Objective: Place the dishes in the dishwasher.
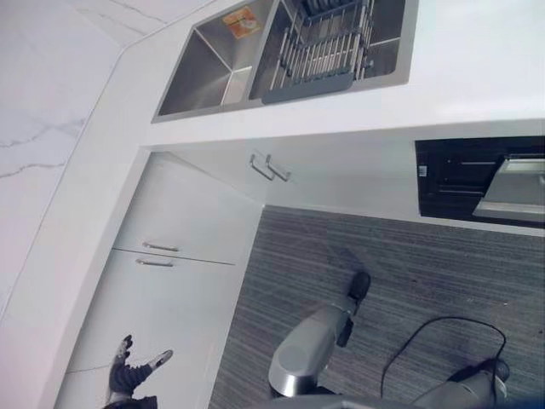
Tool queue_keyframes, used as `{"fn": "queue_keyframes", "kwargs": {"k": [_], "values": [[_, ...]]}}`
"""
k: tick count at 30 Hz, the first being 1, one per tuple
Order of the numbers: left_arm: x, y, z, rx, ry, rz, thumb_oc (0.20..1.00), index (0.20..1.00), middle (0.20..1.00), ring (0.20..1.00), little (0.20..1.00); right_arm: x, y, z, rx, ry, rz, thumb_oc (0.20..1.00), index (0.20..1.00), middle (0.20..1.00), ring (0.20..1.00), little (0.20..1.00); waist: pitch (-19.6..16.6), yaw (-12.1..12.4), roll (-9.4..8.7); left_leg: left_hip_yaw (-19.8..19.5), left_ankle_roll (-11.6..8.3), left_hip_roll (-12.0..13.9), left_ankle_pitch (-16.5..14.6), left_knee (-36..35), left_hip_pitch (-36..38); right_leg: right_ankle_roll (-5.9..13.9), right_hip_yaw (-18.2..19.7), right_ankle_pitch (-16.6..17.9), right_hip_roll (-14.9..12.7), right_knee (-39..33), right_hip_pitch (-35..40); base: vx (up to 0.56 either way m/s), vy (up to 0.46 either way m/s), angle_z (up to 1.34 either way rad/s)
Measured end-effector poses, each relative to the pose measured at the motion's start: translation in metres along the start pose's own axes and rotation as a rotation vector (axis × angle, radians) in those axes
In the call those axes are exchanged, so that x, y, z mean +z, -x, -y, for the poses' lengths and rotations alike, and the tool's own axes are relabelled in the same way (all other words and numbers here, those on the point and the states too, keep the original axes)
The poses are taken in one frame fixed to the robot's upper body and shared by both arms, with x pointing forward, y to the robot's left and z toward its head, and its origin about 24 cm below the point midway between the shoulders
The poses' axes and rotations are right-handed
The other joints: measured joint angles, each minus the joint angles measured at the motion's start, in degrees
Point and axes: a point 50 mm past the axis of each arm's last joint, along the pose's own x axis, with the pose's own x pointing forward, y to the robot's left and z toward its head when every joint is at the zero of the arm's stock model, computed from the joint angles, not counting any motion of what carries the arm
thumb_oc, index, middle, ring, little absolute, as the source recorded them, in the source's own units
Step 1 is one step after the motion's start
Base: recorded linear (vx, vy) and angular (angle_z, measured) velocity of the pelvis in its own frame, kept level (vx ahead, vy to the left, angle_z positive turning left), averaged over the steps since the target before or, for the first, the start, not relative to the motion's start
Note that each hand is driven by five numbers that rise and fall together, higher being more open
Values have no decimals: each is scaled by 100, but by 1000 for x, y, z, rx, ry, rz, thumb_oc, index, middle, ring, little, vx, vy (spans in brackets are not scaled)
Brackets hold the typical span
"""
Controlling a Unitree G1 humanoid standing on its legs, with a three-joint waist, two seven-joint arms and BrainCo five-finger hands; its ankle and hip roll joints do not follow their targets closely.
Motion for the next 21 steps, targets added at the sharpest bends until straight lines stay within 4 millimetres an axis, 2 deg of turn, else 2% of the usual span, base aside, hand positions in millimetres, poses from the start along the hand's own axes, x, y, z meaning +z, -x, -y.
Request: {"fn": "queue_keyframes", "kwargs": {"k": [3,5,6,7,8,9,11,12,13,14,15,16,18,20,21], "values": [[27,-13,9,-18,44,106,1000,1000,1000,1000,1000,-20,-7,1,51,20,-18,200,200,200,200,200,60,-36,-118,-99,-24,216,99,-15,25,-85,-130,118,348,-296,215,-47,-85,0],[49,-23,15,-26,72,177,1000,1000,1000,1000,1000,-57,-11,-12,166,66,-46,200,200,200,200,200,169,-56,-372,-110,-45,447,109,-27,73,-87,-155,121,601,-399,278,-146,-115,-13],[60,-24,17,-27,91,218,1000,1000,1000,1000,1000,-84,-10,-15,261,111,-43,200,200,200,200,200,182,-95,-475,-107,-105,554,148,-73,80,-90,-197,128,726,-451,295,-167,-84,-11],[68,-23,21,-37,107,252,1000,1000,1000,1000,1000,-119,1,-26,420,81,-50,200,200,200,200,200,200,-77,-641,-102,-179,722,200,-135,79,-119,-262,241,944,-639,352,-198,-172,-21],[74,-25,27,-45,117,266,1000,1000,1000,1000,1000,-181,19,-20,521,1,-136,200,200,200,200,200,220,-102,-931,41,-243,906,239,-109,128,-126,-298,350,1202,-972,571,-173,-292,-10],[80,-25,32,-30,137,290,1000,1000,1000,1000,1000,-237,41,6,518,-25,-215,200,200,200,200,200,225,-220,-1157,53,-274,970,232,-120,255,-126,-409,351,1289,-1174,787,-198,-303,0],[87,-22,42,15,201,302,1000,1000,1000,1000,1000,-312,103,51,507,-99,-357,200,200,200,200,200,225,-416,-1599,208,-293,1109,218,-121,317,-154,-430,440,1524,-1550,963,-157,-194,-27],[77,-20,50,30,192,258,1000,1000,1000,1000,1000,-365,134,86,420,-46,-530,200,200,200,200,200,185,-583,-1996,516,-298,1280,212,-139,477,-213,-183,688,1761,-1978,1162,-180,-158,-93],[70,-21,57,26,163,228,1000,1000,1000,1000,1000,-375,132,113,319,7,-545,200,200,200,200,200,104,-786,-2152,693,-355,1375,166,-166,599,-265,-52,853,1902,-2381,1333,-156,-143,-91],[70,-21,62,32,179,219,1000,1000,1000,1000,1000,-369,126,124,293,34,-497,200,200,200,200,200,62,-975,-2137,704,-388,1460,102,-227,679,-322,0,917,2012,-2561,1403,-138,-209,-69],[52,-23,62,82,176,134,1000,1000,1000,1000,1000,-359,112,124,346,154,-427,200,200,200,200,200,-50,-1043,-2087,893,-325,1567,-38,-350,854,-287,200,994,2085,-2545,1372,7,-173,-66],[31,-20,63,83,170,40,1000,1000,1000,1000,1000,-356,103,122,368,227,-420,200,200,200,200,200,-172,-1050,-2075,1002,-284,1610,-161,-319,990,-340,370,979,2100,-2505,1386,63,-153,-72],[-27,-3,61,97,223,-241,1000,1000,1000,1000,1000,-351,84,118,386,369,-413,200,200,200,200,200,-583,-1065,-1878,1139,-392,1692,-318,-270,1213,-399,537,824,2108,-2240,1438,65,-27,-39],[-61,21,57,87,249,-380,1000,1000,1000,1000,1000,-345,73,128,376,475,-425,200,200,200,200,200,-992,-993,-1578,1184,-369,1780,-305,-372,1322,-399,494,758,2144,-2197,1537,-132,-16,14],[-70,27,55,82,272,-426,1000,1000,1000,1000,1000,-342,69,138,342,509,-433,200,200,200,200,200,-1095,-992,-1455,1326,-222,1821,-219,-443,1336,-399,465,749,2217,-2205,1602,-279,-15,54]]}}
